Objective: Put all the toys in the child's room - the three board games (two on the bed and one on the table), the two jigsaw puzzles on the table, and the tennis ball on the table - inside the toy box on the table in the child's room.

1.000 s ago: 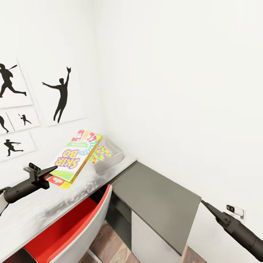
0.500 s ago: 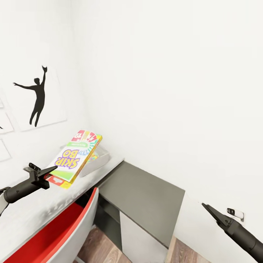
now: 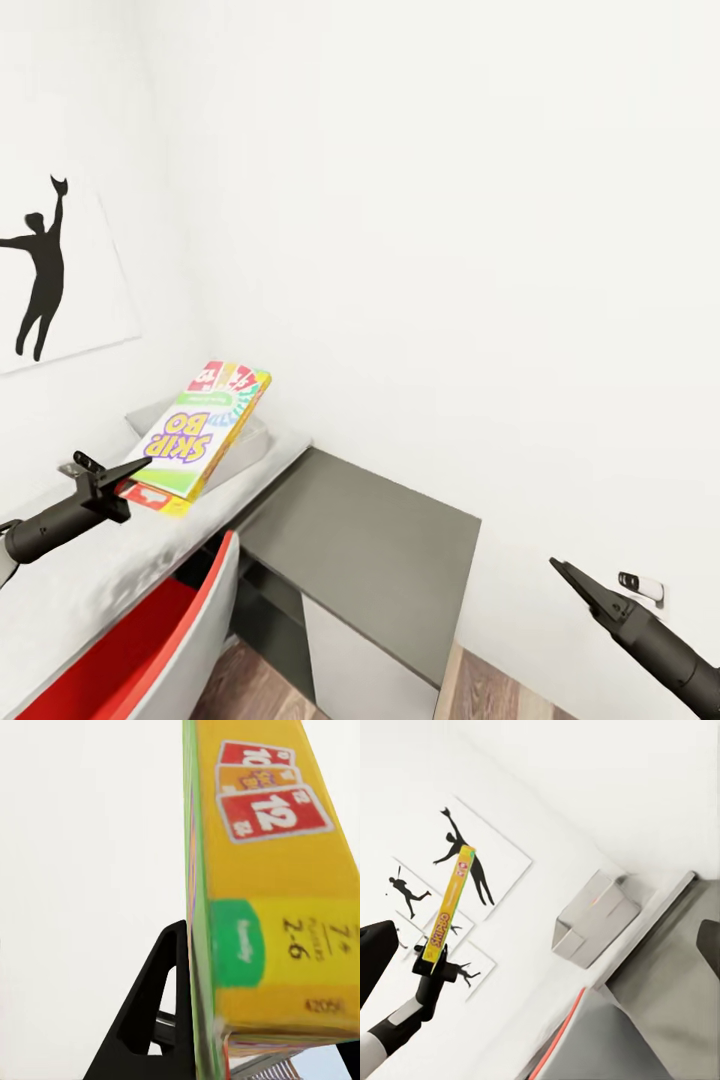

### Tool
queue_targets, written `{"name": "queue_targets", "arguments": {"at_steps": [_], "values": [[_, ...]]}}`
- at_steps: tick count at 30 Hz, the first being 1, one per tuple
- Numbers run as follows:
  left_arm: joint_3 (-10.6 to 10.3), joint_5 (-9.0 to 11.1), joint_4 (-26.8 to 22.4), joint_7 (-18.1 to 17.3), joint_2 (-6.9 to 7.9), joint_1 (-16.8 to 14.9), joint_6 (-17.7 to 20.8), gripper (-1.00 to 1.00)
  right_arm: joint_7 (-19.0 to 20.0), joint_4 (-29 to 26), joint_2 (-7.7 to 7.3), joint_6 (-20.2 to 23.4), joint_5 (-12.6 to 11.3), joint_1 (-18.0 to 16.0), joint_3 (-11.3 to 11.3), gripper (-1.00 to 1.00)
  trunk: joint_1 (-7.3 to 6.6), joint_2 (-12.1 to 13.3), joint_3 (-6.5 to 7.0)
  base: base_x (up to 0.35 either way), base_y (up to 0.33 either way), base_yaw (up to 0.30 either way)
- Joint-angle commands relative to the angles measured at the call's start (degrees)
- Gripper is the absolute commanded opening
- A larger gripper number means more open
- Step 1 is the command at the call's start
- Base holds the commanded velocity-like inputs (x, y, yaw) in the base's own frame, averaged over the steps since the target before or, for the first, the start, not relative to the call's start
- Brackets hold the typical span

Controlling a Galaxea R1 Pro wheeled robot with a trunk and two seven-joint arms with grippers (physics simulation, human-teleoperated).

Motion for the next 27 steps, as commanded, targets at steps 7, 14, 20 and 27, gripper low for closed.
{"name": "queue_targets", "arguments": {"at_steps": [7, 14, 20, 27], "values": [[0.53, 0.19, 0.13, 0.0, 0.0, -0.03, 0.52, -1.0, 0.01, 0.0, 0.07, 0.56, 0.26, -0.05, 0.07, 1.0, 0.05, -0.13, -0.13, 0.071, 0.01, -0.005], [0.5, 0.19, 0.13, 0.12, -0.06, -0.03, 0.45, -1.0, -0.15, 0.0, 0.15, 0.5, 0.29, -0.05, 0.23, 1.0, 0.05, -0.13, -0.13, 0.066, 0.027, 0.0], [0.5, 0.12, 0.13, 0.34, -0.11, -0.01, 0.51, -1.0, -0.16, 0.0, 0.16, 0.45, 0.43, -0.05, 0.28, 1.0, 0.05, -0.13, -0.13, 0.028, 0.008, 0.0], [0.5, 0.1, 0.13, 0.4, -0.12, -0.01, 0.45, -1.0, -0.23, 0.0, 0.16, 0.41, 0.43, -0.05, 0.28, 1.0, 0.05, -0.13, -0.13, 0.114, 0.043, -0.001]]}}
